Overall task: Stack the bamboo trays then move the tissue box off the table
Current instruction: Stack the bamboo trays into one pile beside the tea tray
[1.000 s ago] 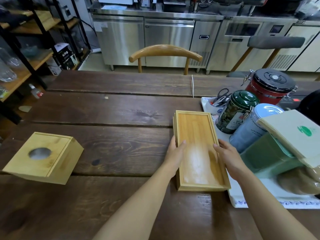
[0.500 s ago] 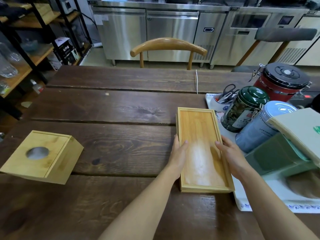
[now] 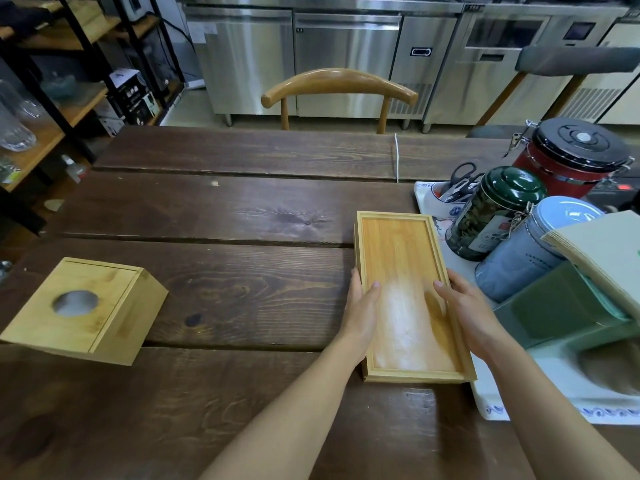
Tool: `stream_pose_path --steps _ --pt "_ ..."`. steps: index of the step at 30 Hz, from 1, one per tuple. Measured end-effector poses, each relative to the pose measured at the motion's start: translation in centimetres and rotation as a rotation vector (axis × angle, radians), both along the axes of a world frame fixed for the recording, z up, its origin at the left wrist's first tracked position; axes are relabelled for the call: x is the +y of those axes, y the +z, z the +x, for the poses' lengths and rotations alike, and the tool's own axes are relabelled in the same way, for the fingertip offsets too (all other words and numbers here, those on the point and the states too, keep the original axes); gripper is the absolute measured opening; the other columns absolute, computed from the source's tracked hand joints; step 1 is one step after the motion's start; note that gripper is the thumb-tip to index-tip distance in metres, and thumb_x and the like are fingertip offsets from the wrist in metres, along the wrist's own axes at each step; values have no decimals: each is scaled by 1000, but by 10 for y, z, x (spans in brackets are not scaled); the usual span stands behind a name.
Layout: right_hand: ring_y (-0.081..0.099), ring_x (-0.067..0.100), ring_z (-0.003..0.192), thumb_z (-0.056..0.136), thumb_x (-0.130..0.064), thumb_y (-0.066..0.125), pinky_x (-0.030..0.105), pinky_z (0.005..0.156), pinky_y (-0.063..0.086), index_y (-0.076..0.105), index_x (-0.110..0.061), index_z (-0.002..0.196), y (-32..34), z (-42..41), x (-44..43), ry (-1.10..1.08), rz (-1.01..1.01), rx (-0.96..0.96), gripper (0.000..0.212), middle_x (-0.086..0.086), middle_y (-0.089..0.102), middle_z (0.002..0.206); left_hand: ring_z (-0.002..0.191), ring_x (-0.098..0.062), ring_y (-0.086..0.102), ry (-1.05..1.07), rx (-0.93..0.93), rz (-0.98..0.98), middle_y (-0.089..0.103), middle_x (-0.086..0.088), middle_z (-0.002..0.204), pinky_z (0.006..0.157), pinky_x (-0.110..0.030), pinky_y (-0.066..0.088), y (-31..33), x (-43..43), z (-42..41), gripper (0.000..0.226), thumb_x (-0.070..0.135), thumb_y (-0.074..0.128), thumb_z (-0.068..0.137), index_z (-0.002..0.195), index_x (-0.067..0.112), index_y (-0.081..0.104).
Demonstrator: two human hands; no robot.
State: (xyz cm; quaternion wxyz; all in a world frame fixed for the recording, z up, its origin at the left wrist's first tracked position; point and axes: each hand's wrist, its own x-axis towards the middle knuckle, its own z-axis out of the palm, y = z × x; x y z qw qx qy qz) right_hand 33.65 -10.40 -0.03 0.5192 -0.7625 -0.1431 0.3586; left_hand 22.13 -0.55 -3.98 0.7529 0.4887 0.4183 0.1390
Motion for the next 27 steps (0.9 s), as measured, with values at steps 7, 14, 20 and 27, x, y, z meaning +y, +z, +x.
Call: stream_pose_path --steps 7,14,20,27 --pt "54 14 100 96 -22 43 41 98 41 49 -26 123 1 0 -1 -5 5 13 28 -11 57 102 141 -21 32 8 21 9 32 3 156 116 -52 27 -5 -4 1 59 36 40 98 151 39 13" --pt "52 3 90 95 -21 45 38 91 40 49 -23 127 2 -2 -1 0 -9 -18 32 -12 58 102 141 -21 33 22 38 3 31 3 156 115 -52 27 -5 -5 -1 60 39 42 96 150 41 15" --pt "54 6 88 97 -10 37 35 85 42 48 -18 131 0 0 -1 14 -77 -102 37 -15 56 94 142 -19 31 6 58 40 29 5 157 117 -51 25 -3 -6 -1 60 36 42 97 150 40 14" --pt "51 -2 85 97 -5 35 31 85 39 46 -15 134 2 -1 2 12 -75 -150 39 -9 58 104 142 -18 30 -10 50 45 28 6 158 117 -52 25 2 -4 0 62 42 42 93 149 43 14"
